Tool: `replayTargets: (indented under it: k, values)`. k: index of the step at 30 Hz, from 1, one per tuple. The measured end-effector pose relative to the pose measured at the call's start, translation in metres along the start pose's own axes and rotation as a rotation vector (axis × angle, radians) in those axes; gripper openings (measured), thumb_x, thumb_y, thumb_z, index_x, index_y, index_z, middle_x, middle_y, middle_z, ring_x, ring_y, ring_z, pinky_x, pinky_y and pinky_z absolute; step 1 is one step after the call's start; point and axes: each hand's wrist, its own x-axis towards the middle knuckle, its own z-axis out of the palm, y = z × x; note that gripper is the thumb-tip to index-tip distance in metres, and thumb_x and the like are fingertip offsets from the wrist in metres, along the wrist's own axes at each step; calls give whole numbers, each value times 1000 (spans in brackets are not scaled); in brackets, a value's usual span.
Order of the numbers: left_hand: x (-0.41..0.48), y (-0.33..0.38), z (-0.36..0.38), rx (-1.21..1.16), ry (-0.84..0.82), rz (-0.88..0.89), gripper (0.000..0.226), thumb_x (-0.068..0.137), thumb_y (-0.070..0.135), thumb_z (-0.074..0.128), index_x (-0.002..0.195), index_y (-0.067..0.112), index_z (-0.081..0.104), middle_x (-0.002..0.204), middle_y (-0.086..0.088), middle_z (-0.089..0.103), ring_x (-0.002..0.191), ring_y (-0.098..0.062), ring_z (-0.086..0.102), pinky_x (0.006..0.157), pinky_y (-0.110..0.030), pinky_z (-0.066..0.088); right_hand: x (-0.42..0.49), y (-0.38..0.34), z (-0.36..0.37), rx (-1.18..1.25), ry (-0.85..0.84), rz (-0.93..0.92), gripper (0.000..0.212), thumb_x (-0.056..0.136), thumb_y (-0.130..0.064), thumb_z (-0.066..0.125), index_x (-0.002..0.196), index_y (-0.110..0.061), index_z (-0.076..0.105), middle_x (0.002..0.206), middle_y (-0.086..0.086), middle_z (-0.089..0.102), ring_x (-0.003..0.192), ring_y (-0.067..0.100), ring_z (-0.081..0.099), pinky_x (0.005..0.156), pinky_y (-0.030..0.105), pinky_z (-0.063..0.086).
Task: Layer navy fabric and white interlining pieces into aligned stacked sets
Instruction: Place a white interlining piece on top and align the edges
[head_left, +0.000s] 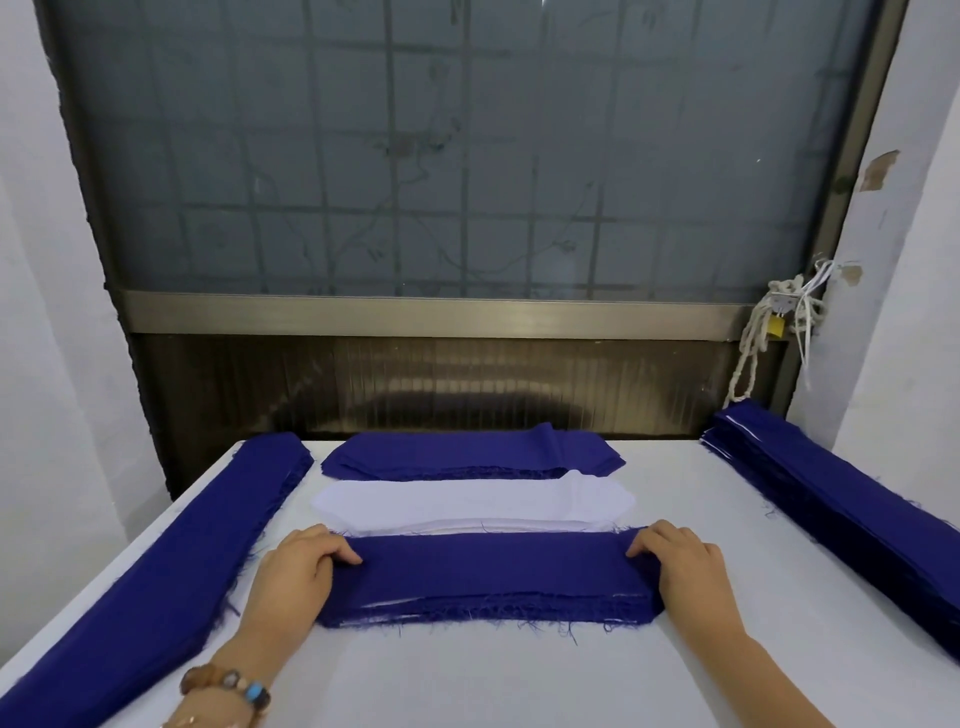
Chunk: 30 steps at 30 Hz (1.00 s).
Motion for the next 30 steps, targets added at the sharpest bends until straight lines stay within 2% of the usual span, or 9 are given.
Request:
replayTargets:
  k: [5,8,11,13,17,20,26,30]
  values:
    - [34,21,-13,287,-276,-8,43,91,4,43,68,34,64,85,14,63,82,-5,58,76,-20,46,29,-8,-13,-77,-160,-14,37,79,0,46,68,-35,48,87,-12,55,79,9,52,72,19,39]
    - [57,37,-12,379,-309,14,38,90,10,42,73,33,68,82,16,64,79,-3,58,69,-15,41,58,-16,-15,-117,-205,-12,38,84,-5,50,61,-35,48,87,-11,55,74,7,52,70,14,43]
    - [81,51,4,335,-236,30,33,93,11,43,85,30,70,92,13,67,89,-6,58,78,-21,46,89,-30,-9,-110,-192,3,25,85,-8,60,74,-31,57,91,-9,55,74,7,49,73,13,43]
    - [100,60,20,312,-200,73,29,94,12,44,98,28,69,102,9,65,99,-11,55,85,-26,46,107,-41,-1,-96,-158,-33,22,86,-8,60,85,-29,62,97,-9,57,83,7,49,76,14,42]
    - [138,79,59,299,-215,119,35,95,12,47,124,27,58,119,7,57,110,-13,50,93,-27,44,143,-73,22,-15,-61,-183,27,92,-11,53,104,-31,65,109,-9,61,100,10,48,86,21,40]
    - [162,90,87,303,-254,121,40,96,10,47,131,25,54,128,5,52,116,-14,49,98,-29,43,172,-99,42,-20,-84,-233,38,93,-7,48,122,-29,59,123,-6,57,113,15,42,95,27,34]
    - [193,91,142,295,-356,101,38,98,8,43,133,18,53,131,-1,50,117,-19,49,100,-30,42,212,-119,83,-153,-199,-241,38,94,-6,52,129,-21,55,128,2,55,120,21,43,103,33,31]
    - [207,87,164,242,-285,38,20,101,27,46,110,15,59,112,-2,56,100,-15,54,84,-26,46,223,-116,105,-42,-163,-199,30,96,-10,50,124,-19,53,125,1,56,112,18,52,99,29,37]
